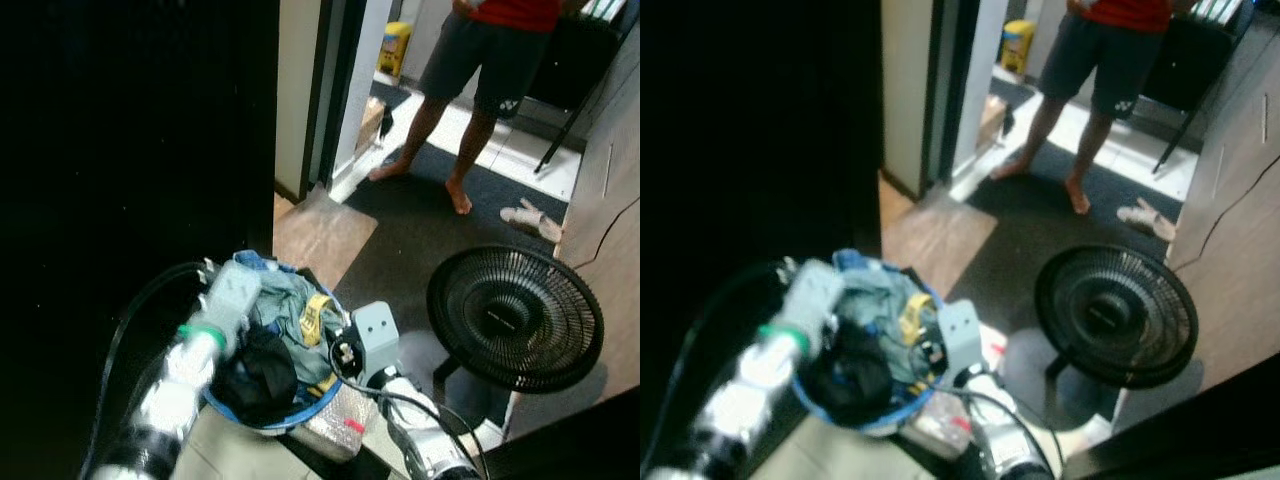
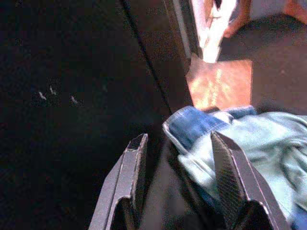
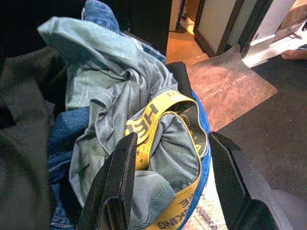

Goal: Clothes washing

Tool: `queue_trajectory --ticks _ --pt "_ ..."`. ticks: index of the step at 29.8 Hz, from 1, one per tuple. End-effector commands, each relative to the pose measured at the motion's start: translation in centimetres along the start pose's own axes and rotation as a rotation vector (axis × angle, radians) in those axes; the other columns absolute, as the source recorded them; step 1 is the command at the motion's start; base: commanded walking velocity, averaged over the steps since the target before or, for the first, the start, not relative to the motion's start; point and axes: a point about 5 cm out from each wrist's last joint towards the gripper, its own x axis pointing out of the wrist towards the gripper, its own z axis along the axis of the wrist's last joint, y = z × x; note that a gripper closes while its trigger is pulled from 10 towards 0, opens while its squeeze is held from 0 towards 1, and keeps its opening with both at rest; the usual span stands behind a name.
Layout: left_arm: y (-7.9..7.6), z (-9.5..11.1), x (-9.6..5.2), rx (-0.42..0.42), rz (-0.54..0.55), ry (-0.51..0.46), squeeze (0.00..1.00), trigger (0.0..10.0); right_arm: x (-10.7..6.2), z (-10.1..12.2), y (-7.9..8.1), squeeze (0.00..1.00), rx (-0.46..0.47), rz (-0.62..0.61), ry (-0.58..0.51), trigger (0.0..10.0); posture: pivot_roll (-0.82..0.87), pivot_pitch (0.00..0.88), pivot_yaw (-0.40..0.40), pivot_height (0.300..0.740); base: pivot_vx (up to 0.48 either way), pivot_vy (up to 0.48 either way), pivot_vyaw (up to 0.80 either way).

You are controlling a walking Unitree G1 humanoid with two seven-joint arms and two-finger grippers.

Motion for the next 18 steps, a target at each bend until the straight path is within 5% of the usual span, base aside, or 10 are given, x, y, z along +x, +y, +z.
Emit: queue_trajectory --ticks 1,6,10,18 --pt "0.4 -0.3 0.1 0.025 0.012 0.016 0.0 10.0 -0.4 -0.7 0.2 0.0 0.007 0.001 0.026 10.0 0.11 0.276 -0.034 0.74 0.0 0.0 0.0" --pt "-0.4 -1.4 0.5 0.123 -0.136 0.154 0.0 10.0 -0.6 -1.0 1.0 0.0 0.008 0.022 0.032 10.0 0.11 0.335 -0.029 0.74 0.0 0.0 0.0" --pt "-2.4 -2.6 0.1 0.09 -0.259 0.234 0.0 10.0 -0.8 -1.4 1.0 0.0 0.006 0.025 0.046 10.0 0.11 0.367 -0.028 0.74 0.0 0.0 0.0" --pt "-4.9 -1.9 0.6 0.058 -0.378 0.233 0.0 10.0 -0.6 -1.5 0.4 0.0 -0.002 0.013 0.06 10.0 0.11 0.366 -0.035 0.74 0.0 0.0 0.0"
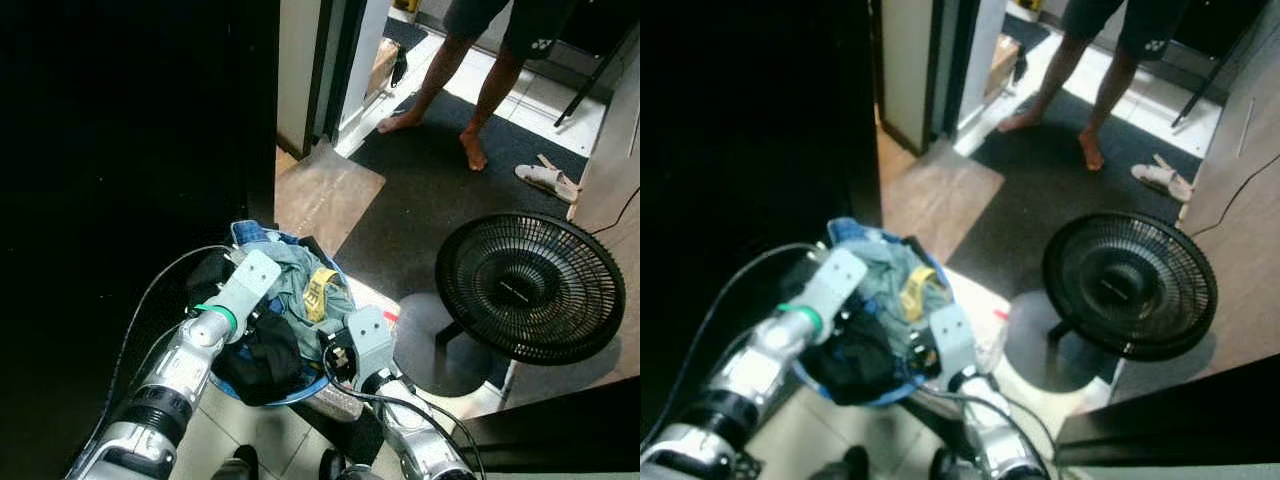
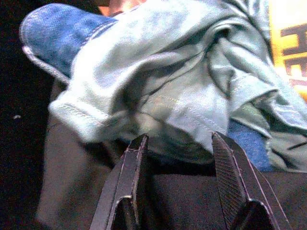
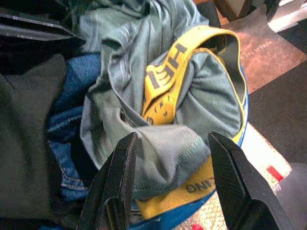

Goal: Clothes washing

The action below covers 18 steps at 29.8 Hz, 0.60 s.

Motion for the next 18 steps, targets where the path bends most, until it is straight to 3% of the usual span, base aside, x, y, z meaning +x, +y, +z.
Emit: queue_trajectory --ticks 1,3,4,7,11,13,15,16,17,18 --pt "-1.2 -0.4 0.1 -0.007 -0.056 0.017 0.0 10.0 -0.4 -0.9 -0.1 0.0 0.009 -0.009 0.037 10.0 0.11 0.366 -0.035 0.74 0.0 0.0 0.0" --pt "-1.2 1.5 0.4 -0.054 -0.073 -0.06 0.0 10.0 -0.2 -0.7 -0.4 0.0 0.004 -0.015 0.036 10.0 0.11 0.361 -0.037 0.74 0.0 0.0 0.0" --pt "-0.5 3.0 0.4 -0.068 -0.04 -0.145 0.0 10.0 -0.1 -0.6 -0.5 0.0 0.002 -0.017 0.033 10.0 0.11 0.357 -0.036 0.74 0.0 0.0 0.0" --pt "0.1 4.0 0.3 -0.067 -0.006 -0.207 0.0 10.0 -0.1 -0.5 -0.6 0.0 0.001 -0.018 0.032 10.0 0.1 0.353 -0.035 0.74 0.0 0.0 0.0" --pt "1.4 5.6 0.8 0.052 0.059 -0.256 0.0 10.0 0.0 -0.4 -0.7 0.0 -0.006 -0.019 0.03 10.0 0.08 0.338 -0.036 0.74 0.0 0.0 0.0" --pt "1.1 6.4 1.2 0.106 0.018 -0.257 0.0 10.0 0.0 -0.4 -0.7 0.0 -0.009 -0.019 0.028 10.0 0.07 0.331 -0.033 0.74 0.0 0.0 0.0" --pt "1.1 6.4 1.2 0.106 0.018 -0.257 0.0 10.0 0.0 -0.4 -0.7 0.0 -0.009 -0.019 0.028 10.0 0.07 0.331 -0.033 0.74 0.0 0.0 0.0" --pt "0.0 6.6 1.6 0.122 -0.043 -0.236 0.0 10.0 -0.1 -0.4 -0.8 0.0 -0.011 -0.022 0.027 10.0 0.07 0.329 -0.029 0.74 0.0 0.0 0.0" --pt "0.0 6.6 1.6 0.122 -0.043 -0.236 0.0 10.0 -0.1 -0.4 -0.8 0.0 -0.011 -0.022 0.027 10.0 0.07 0.329 -0.029 0.74 0.0 0.0 0.0" --pt "-1.4 6.4 1.9 0.139 -0.098 -0.214 0.0 10.0 -0.1 -0.5 -0.9 0.0 -0.012 -0.029 0.027 10.0 0.06 0.329 -0.022 0.74 0.0 0.0 0.0"
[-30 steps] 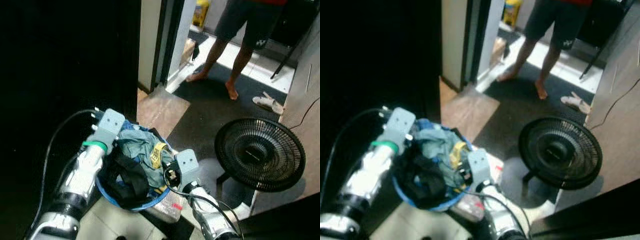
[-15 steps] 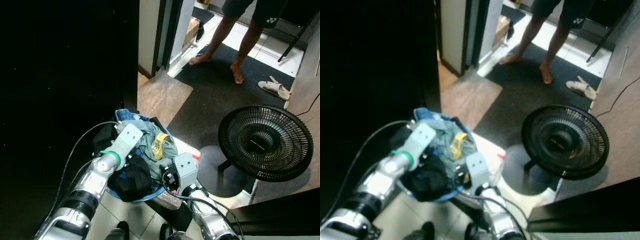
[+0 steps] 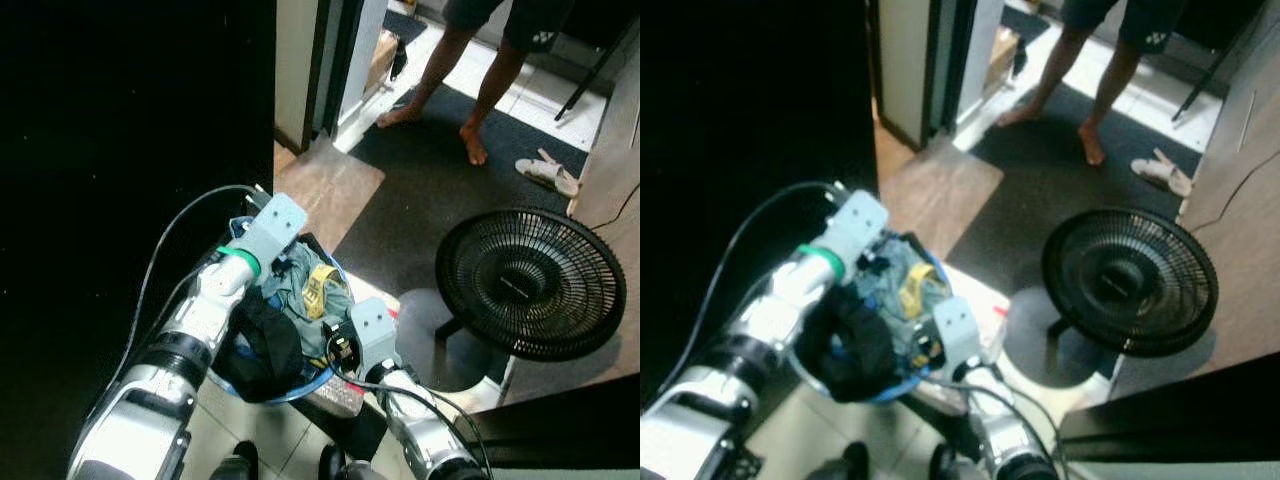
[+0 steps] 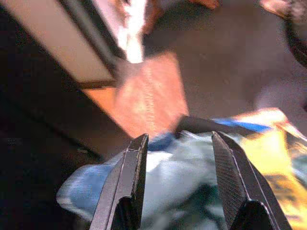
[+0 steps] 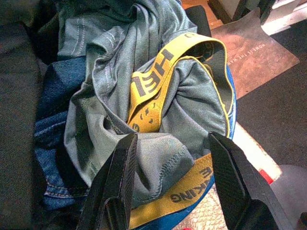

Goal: Clothes washing

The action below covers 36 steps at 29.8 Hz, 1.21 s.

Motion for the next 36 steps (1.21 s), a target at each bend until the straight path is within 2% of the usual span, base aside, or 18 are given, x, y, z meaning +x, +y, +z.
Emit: queue_trajectory --ticks 1,2,3,6,9,14,17,18,23,25,26,28,30,33,36 --pt "-2.4 -1.0 0.3 0.018 -0.104 0.06 0.0 10.0 -0.7 -1.3 -0.2 0.0 0.01 -0.018 0.043 10.0 0.05 0.33 -0.02 0.74 0.0 0.0 0.0" --pt "-2.4 -1.0 0.3 0.018 -0.104 0.06 0.0 10.0 -0.7 -1.3 -0.2 0.0 0.01 -0.018 0.043 10.0 0.05 0.33 -0.02 0.74 0.0 0.0 0.0" --pt "-3.5 -1.3 0.4 0.022 -0.14 0.079 0.0 10.0 -0.9 -1.4 -0.3 0.0 0.01 -0.026 0.045 10.0 0.04 0.335 -0.014 0.74 0.0 0.0 0.0" --pt "-4.4 -1.9 0.3 0.03 -0.168 0.1 0.0 10.0 -1.0 -1.5 -0.4 0.0 0.01 -0.037 0.047 10.0 0.04 0.34 -0.007 0.74 0.0 0.0 0.0" --pt "-6.1 -3.8 -0.4 0.049 -0.232 0.157 0.0 10.0 -1.3 -1.8 -1.0 0.0 0.014 -0.067 0.052 10.0 0.04 0.353 0.005 0.74 0.0 0.0 0.0" --pt "-6.2 -4.5 -0.9 0.01 -0.208 0.16 0.0 10.0 -1.6 -2.0 -1.3 0.0 0.015 -0.079 0.056 10.0 0.05 0.364 0.004 0.74 0.0 0.0 0.0" --pt "-4.8 -4.3 -1.0 -0.039 -0.131 0.137 0.0 10.0 -0.9 -0.6 -1.3 0.0 -0.023 -0.058 0.002 10.0 0.06 0.373 -0.001 0.74 0.0 0.0 0.0" --pt "-4.1 -4.1 -0.9 -0.053 -0.109 0.129 0.0 10.0 -0.2 0.5 -1.1 0.0 -0.032 -0.043 -0.04 10.0 0.07 0.376 -0.006 0.74 0.0 0.0 0.0" --pt "-3.8 -4.0 -0.9 -0.06 -0.097 0.124 0.0 10.0 0.1 1.2 -0.9 0.0 -0.036 -0.034 -0.067 10.0 0.07 0.376 -0.007 0.74 0.0 0.0 0.0" --pt "-2.4 -3.3 -0.8 -0.076 -0.055 0.098 0.0 10.0 1.7 3.4 -0.1 0.0 -0.013 -0.011 -0.118 10.0 0.09 0.377 -0.018 0.74 0.0 0.0 0.0" --pt "-1.8 -3.1 -0.9 -0.075 -0.041 0.089 0.0 10.0 2.4 3.6 0.6 0.0 -0.005 0.008 -0.106 10.0 0.1 0.375 -0.023 0.74 0.0 0.0 0.0" --pt "-1.5 -3.0 -0.9 -0.073 -0.033 0.082 0.0 10.0 2.7 3.6 1.1 0.0 0.003 0.022 -0.088 10.0 0.11 0.374 -0.027 0.74 0.0 0.0 0.0" --pt "-1.3 -3.1 -1.2 -0.075 -0.029 0.078 0.0 10.0 2.8 2.6 2.2 0.0 0.016 0.051 -0.027 10.0 0.11 0.376 -0.032 0.74 0.0 0.0 0.0" --pt "-1.3 -3.3 -1.5 -0.081 -0.026 0.076 0.0 10.0 2.7 1.9 3.0 0.0 0.007 0.075 0.012 10.0 0.12 0.379 -0.037 0.74 0.0 0.0 0.0" --pt "-1.4 -3.3 -1.5 -0.084 -0.025 0.075 0.0 10.0 2.6 1.7 3.1 0.0 0.002 0.08 0.018 10.0 0.12 0.379 -0.037 0.74 0.0 0.0 0.0"
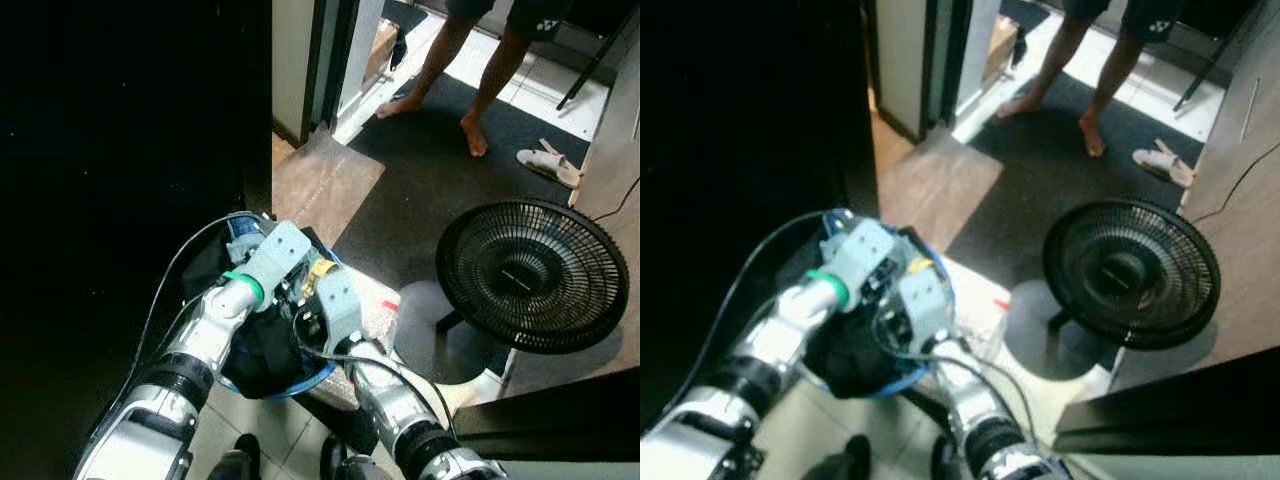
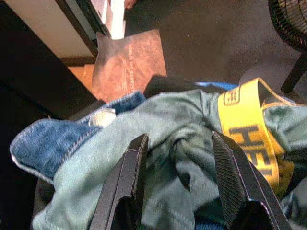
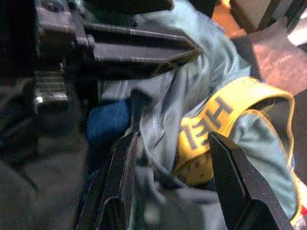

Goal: Clothes washing

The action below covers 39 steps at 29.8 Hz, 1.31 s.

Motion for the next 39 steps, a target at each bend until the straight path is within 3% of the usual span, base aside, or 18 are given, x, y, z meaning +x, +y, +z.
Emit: queue_trajectory --ticks 1,4,5,6,16,17,22,23,24,33,39 --pt "-0.9 -0.9 -0.3 -0.023 -0.022 0.026 0.0 10.0 -0.8 -2.0 0.5 0.0 0.006 0.012 0.082 10.0 0.13 0.387 -0.041 0.74 0.0 0.0 0.0" --pt "-1.0 -1.2 -0.6 -0.034 -0.015 0.033 0.0 10.0 -1.4 -3.5 0.9 0.0 -0.001 0.021 0.157 10.0 0.13 0.401 -0.039 0.74 0.0 0.0 0.0" --pt "-1.0 -1.3 -0.7 -0.037 -0.012 0.035 0.0 10.0 -1.6 -4.0 0.9 0.32 0.0 0.022 0.183 10.0 0.14 0.402 -0.039 0.74 0.0 0.0 0.0" --pt "-1.0 -1.3 -0.8 -0.039 -0.011 0.036 0.0 10.0 -1.7 -4.2 0.8 1.0 0.003 0.02 0.195 10.0 0.14 0.407 -0.038 0.74 0.0 0.0 0.0" --pt "-1.1 -1.4 -1.2 -0.047 -0.006 0.042 0.0 10.0 -1.7 -4.5 0.0 1.0 -0.031 -0.013 0.229 10.0 0.14 0.418 -0.041 0.74 0.0 0.0 0.0" --pt "-1.1 -1.4 -1.3 -0.049 -0.004 0.044 0.0 10.0 -1.8 -4.7 -0.2 0.0 -0.045 -0.02 0.245 10.0 0.15 0.42 -0.041 0.74 0.0 0.0 0.0" --pt "-1.1 -1.4 -1.5 -0.052 0.002 0.048 0.0 10.0 -2.0 -5.1 -0.4 0.0 -0.062 -0.034 0.267 10.0 0.16 0.422 -0.042 0.74 0.0 0.0 0.0" --pt "-1.1 -1.4 -1.5 -0.053 0.004 0.05 0.0 10.0 -2.1 -5.1 -0.5 0.0 -0.064 -0.042 0.267 3.6 0.16 0.421 -0.042 0.74 0.0 0.0 0.0" --pt "-1.1 -1.4 -1.6 -0.055 0.009 0.053 0.0 10.0 -2.1 -5.2 -0.7 0.0 -0.059 -0.056 0.265 0.0 0.16 0.421 -0.042 0.74 0.0 0.0 0.0" --pt "-1.0 -1.8 -2.1 -0.075 0.034 0.067 0.0 10.0 -2.2 -5.2 -1.5 0.0 -0.038 -0.125 0.26 0.0 0.16 0.405 -0.037 0.74 0.0 0.0 0.0" --pt "-0.7 -1.9 -3.2 -0.119 0.077 0.065 0.0 10.0 -2.3 -5.2 -1.8 0.0 -0.025 -0.145 0.259 0.0 0.16 0.396 -0.032 0.74 0.0 0.0 0.0"
